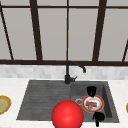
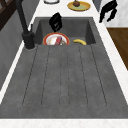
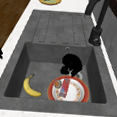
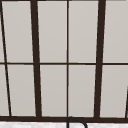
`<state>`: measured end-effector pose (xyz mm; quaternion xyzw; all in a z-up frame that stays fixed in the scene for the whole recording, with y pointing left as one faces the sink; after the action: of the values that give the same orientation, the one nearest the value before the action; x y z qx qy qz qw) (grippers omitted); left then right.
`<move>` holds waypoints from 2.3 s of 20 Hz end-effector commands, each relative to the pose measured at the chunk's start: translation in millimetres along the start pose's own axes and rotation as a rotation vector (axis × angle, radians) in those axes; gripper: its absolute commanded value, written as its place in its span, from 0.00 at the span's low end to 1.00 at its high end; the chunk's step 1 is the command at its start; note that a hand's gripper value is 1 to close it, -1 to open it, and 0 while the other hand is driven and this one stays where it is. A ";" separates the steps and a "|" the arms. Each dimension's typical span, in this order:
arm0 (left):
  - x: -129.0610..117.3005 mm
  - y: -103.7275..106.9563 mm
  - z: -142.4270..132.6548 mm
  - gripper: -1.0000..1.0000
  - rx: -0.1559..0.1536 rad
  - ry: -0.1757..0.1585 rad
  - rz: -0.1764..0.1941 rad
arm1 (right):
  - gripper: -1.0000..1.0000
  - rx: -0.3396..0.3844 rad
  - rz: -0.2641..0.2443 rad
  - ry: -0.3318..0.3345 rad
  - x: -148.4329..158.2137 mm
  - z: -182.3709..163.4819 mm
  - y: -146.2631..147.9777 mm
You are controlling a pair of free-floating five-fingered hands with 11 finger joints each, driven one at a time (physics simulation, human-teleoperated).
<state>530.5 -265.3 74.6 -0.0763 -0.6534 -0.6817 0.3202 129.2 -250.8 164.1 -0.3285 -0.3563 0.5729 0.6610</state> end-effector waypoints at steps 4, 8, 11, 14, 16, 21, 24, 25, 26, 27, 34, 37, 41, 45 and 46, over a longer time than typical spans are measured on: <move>-36.5 10.8 -50.8 1.00 0.004 0.004 0.000 | 0.50 0.000 0.000 0.000 0.0 0.0 0.0; -46.1 9.8 -69.9 0.00 0.030 0.044 0.007 | 0.50 0.000 0.000 0.000 0.0 0.0 0.0; -40.9 10.9 -71.7 0.00 -0.010 0.003 0.002 | 0.50 0.000 0.000 0.000 0.0 0.0 0.0; -45.7 6.1 -74.0 0.00 0.002 -0.020 0.041 | 0.50 0.000 0.000 0.000 0.0 0.0 0.0; -37.0 6.3 -72.9 0.00 -0.018 -0.022 0.037 | 0.50 0.000 0.000 0.000 0.0 0.0 0.0; -27.7 13.1 -57.4 0.00 -0.044 -0.091 0.020 | 0.50 0.000 0.000 0.000 0.0 0.0 0.0; -20.1 11.9 -51.6 0.00 -0.080 -0.102 0.032 | 0.50 0.000 0.000 0.000 0.0 0.0 0.0; -22.6 13.0 -44.5 0.00 -0.065 -0.093 0.052 | 0.50 0.000 0.000 0.000 0.0 0.0 0.0; -22.7 14.2 -38.7 0.00 -0.058 -0.085 0.056 | 0.50 0.000 0.000 0.000 0.0 0.0 0.0; -20.0 15.5 -37.3 0.00 -0.068 -0.091 0.054 | 0.50 0.000 0.000 0.000 0.0 0.0 0.0; -7.9 17.8 -23.5 0.00 -0.077 -0.125 0.045 | 0.50 0.000 0.000 0.000 0.0 0.0 0.0; -5.7 16.0 -16.0 0.00 -0.077 -0.126 0.050 | 0.50 0.000 0.000 0.000 0.0 0.0 0.0; -1.1 15.1 -6.3 0.00 -0.075 -0.133 0.043 | 0.50 0.000 0.000 0.000 0.0 0.0 0.0; 2.6 14.4 0.3 0.00 -0.079 -0.144 0.041 | 0.50 0.000 0.000 0.000 0.0 0.0 0.0; -1.5 14.5 3.4 0.00 -0.075 -0.140 0.043 | 0.50 0.000 0.000 0.000 0.0 0.0 0.0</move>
<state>539.4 -267.8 86.7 -0.1213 -0.6516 -0.6750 0.3240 129.2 -250.8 164.1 -0.3285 -0.3563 0.5729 0.6610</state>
